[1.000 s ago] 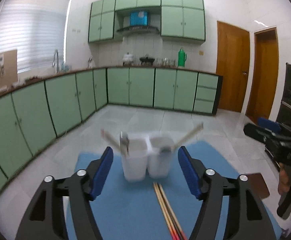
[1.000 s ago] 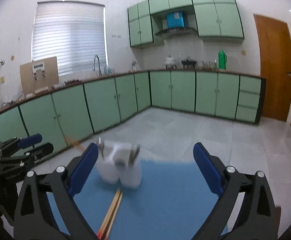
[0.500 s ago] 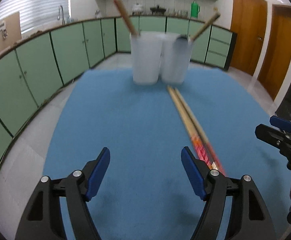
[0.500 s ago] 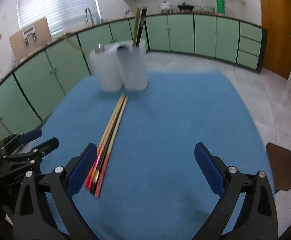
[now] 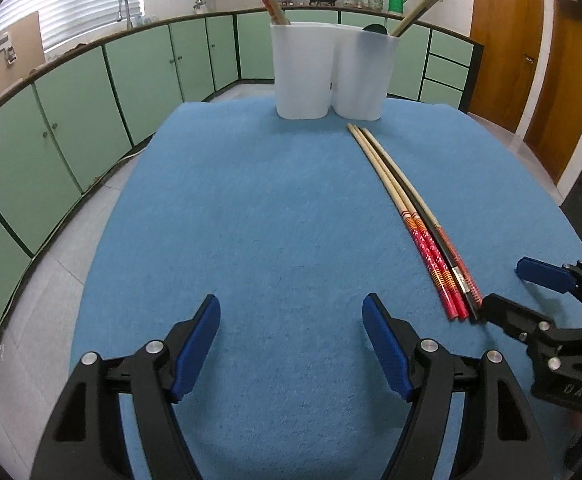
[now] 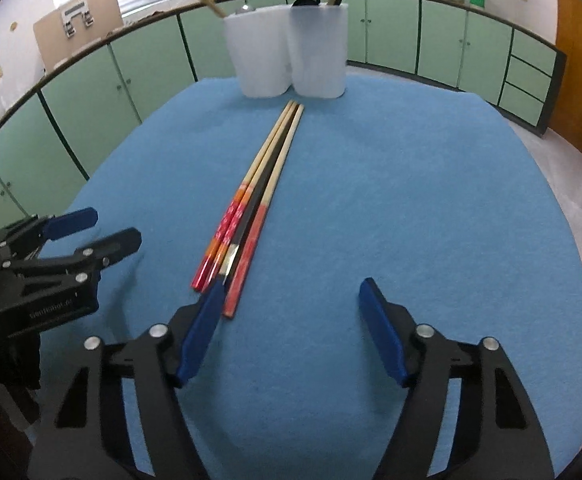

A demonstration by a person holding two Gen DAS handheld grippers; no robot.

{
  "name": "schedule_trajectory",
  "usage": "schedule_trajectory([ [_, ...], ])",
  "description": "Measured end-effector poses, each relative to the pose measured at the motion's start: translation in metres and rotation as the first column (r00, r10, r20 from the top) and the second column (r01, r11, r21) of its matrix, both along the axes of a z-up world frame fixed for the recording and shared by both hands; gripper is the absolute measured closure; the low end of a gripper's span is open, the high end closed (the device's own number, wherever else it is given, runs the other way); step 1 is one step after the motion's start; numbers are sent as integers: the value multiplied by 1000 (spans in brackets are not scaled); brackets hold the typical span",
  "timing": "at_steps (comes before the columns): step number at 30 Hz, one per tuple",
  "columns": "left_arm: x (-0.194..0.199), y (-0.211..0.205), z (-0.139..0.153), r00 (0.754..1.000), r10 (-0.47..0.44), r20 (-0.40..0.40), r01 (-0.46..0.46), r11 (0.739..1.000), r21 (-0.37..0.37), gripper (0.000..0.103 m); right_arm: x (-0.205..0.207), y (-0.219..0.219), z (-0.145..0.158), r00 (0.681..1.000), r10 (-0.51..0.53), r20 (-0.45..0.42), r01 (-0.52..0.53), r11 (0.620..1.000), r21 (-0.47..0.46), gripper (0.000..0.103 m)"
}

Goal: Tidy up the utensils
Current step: 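Move both open tools back over the remaining chopsticks on the mat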

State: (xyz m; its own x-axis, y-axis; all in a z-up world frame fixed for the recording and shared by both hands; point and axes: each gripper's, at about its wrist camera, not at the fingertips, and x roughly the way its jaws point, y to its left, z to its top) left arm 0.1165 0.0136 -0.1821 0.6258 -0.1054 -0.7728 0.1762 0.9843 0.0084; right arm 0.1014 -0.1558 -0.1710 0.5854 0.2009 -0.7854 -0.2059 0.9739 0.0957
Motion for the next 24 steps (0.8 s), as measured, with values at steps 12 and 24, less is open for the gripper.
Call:
schedule_trajectory([
  [12,-1,0,-3,1000,5,0,-5,1000,-13,30,0,3,0,1000,-15,20,16,996,-93,53],
  [24,-1,-11,-1,999,-38,-17,37,999,-28,30,-2,12,0,999,48,14,-47,997,-63,97],
])
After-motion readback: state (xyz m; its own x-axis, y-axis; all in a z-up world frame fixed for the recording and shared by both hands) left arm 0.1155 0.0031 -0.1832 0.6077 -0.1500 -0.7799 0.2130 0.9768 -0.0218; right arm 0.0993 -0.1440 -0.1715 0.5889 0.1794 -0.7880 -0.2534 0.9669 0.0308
